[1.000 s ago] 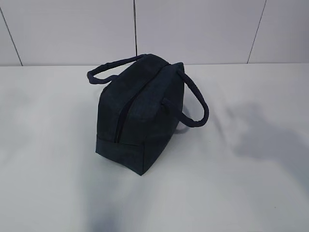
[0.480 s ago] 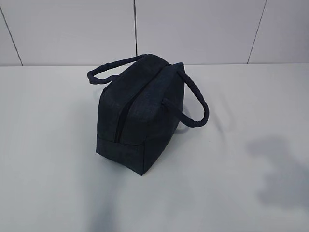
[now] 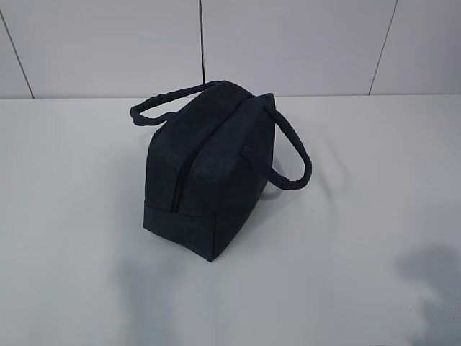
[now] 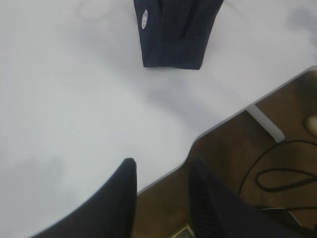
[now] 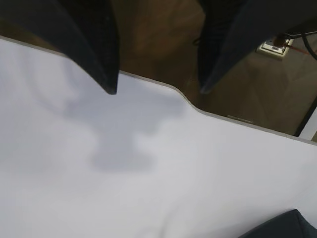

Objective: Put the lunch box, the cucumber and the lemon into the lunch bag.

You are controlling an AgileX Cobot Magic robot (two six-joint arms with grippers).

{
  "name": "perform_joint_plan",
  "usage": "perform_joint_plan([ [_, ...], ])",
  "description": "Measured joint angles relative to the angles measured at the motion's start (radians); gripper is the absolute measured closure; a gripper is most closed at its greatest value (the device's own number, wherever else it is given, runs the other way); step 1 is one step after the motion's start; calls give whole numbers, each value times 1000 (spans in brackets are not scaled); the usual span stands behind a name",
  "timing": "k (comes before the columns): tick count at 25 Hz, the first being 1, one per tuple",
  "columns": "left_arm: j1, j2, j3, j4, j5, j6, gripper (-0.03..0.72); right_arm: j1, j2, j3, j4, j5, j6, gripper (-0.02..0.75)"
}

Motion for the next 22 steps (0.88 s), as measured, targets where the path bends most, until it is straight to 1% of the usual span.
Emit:
perform_joint_plan([
  [3,0,-80,53,0,-24,0,450,0,-82,37,-4,-14,-2,352],
  [6,0,-165,111,0,-39,0,450,0,-157,39,-6,-21,-2,353],
  [9,0,-178,165,0,-64,0,450,0,-171,41,-3,-23,-2,354],
  [22,0,-178,180,15,-99,0,450,0,-171,48,-3,-34,-2,355],
])
